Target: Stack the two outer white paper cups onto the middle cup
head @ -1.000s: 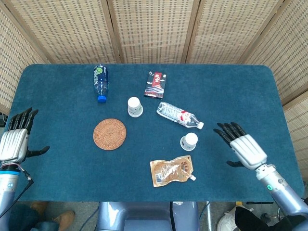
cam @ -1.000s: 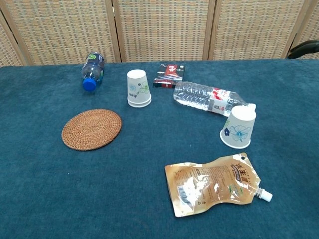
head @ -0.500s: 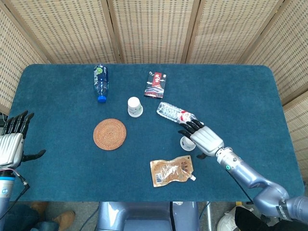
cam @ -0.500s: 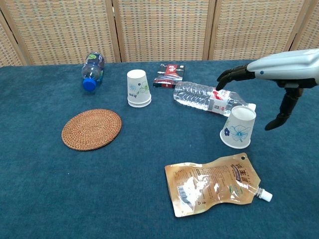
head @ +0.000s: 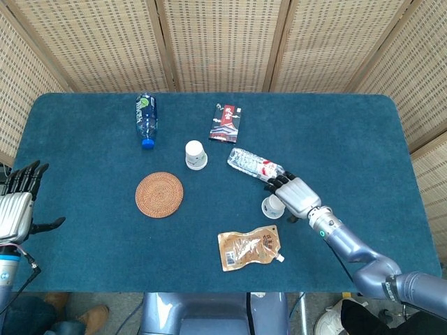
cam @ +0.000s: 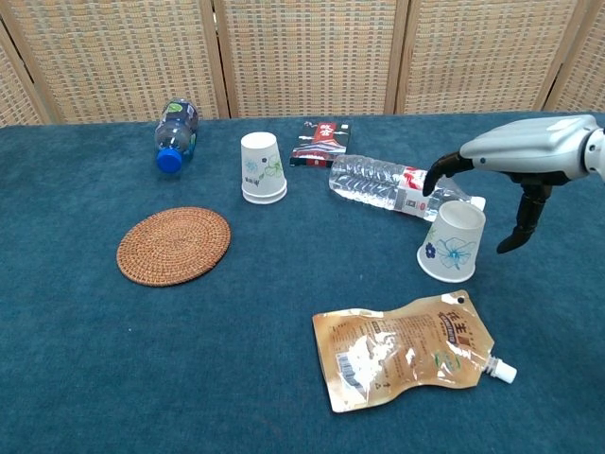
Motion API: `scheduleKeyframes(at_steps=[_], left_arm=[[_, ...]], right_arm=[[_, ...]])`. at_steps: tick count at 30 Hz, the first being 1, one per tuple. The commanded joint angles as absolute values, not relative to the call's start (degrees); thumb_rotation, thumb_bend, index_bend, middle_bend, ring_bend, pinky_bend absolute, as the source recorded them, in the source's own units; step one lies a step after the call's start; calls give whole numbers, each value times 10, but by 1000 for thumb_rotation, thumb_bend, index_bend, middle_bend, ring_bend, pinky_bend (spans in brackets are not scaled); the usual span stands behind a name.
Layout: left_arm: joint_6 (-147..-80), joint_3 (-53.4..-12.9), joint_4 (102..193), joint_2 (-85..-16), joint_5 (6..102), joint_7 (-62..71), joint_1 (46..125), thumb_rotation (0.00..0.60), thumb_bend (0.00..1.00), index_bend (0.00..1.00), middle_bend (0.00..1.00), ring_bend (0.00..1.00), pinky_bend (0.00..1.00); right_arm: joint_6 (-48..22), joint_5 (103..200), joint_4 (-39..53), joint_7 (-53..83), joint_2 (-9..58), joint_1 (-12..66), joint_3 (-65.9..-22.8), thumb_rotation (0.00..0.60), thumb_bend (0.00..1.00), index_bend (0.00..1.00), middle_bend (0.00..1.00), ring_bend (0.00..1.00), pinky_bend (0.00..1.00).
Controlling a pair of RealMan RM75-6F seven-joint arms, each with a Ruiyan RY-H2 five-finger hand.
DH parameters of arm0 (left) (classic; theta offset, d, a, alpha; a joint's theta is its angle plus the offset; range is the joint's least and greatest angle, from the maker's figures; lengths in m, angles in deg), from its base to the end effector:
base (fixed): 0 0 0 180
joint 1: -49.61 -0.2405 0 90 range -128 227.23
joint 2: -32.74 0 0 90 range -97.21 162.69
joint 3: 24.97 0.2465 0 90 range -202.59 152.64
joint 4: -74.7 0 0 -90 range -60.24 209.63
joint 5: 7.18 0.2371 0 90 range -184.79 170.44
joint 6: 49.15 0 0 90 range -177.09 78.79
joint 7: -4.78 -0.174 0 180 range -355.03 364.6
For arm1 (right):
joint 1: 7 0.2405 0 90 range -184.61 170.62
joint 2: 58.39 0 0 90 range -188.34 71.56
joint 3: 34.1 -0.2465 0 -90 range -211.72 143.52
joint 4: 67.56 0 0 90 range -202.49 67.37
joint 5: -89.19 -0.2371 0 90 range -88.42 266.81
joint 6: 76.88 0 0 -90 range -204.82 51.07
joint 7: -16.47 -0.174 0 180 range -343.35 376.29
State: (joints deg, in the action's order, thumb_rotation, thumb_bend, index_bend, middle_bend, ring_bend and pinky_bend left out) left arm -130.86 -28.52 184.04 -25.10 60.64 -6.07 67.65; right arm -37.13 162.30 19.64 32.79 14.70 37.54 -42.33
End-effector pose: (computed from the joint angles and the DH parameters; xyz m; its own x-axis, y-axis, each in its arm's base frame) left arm -0.2543 0.2677 0.1393 0.3666 0.0305 0.9299 0.9285 0.0520 -0.3678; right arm -0.1641 -0.3834 -0.0078 0.6917 -0.2905 0.6612 -0.6906 -0.5338 0.4879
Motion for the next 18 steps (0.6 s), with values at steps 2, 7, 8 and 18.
scheduleKeyframes(at_steps=[2, 7, 8, 18], left_arm=[[-1306, -290, 1840, -250, 608, -60, 674, 600, 0, 0, 0, 0, 0], [-1301, -295, 1840, -250, 611, -61, 670, 600, 0, 0, 0, 0, 0], [-1300, -296, 1840, -250, 612, -61, 669, 600, 0, 0, 0, 0, 0], [-1293, -304, 1838, -249, 612, -59, 665, 600, 0, 0, 0, 0, 0]], right_arm=[[-359, 1628, 176, 320, 160, 373, -414, 600, 134, 281, 293, 267, 295], [-350, 1641, 152, 282, 180, 371, -409, 600, 156, 318, 343, 324, 345], [-349, 1644, 147, 273, 184, 371, -408, 600, 165, 329, 355, 336, 354], [-317, 1678, 94, 210, 221, 367, -406, 600, 368, 499, 512, 492, 513]])
